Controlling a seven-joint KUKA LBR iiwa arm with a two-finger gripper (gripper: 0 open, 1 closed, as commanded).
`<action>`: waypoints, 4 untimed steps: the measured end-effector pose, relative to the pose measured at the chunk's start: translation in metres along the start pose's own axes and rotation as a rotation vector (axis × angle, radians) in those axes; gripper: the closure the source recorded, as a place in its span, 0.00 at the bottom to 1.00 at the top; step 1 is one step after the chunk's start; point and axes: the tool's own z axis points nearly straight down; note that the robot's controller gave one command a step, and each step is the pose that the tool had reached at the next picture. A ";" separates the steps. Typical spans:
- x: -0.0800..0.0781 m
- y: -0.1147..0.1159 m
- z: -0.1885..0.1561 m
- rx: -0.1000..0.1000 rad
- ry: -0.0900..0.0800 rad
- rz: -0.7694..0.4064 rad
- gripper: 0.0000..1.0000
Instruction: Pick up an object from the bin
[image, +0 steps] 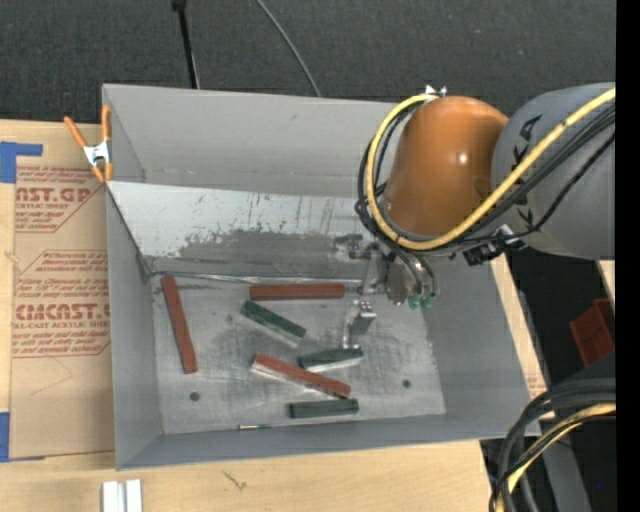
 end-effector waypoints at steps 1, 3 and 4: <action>0.000 0.000 0.000 0.000 0.000 0.000 0.00; 0.017 -0.014 0.136 0.000 0.005 0.080 1.00; 0.017 -0.014 0.136 0.000 0.005 0.081 1.00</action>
Offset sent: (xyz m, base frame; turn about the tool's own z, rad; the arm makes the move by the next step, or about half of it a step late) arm -0.0393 -0.0218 -0.1190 -0.0246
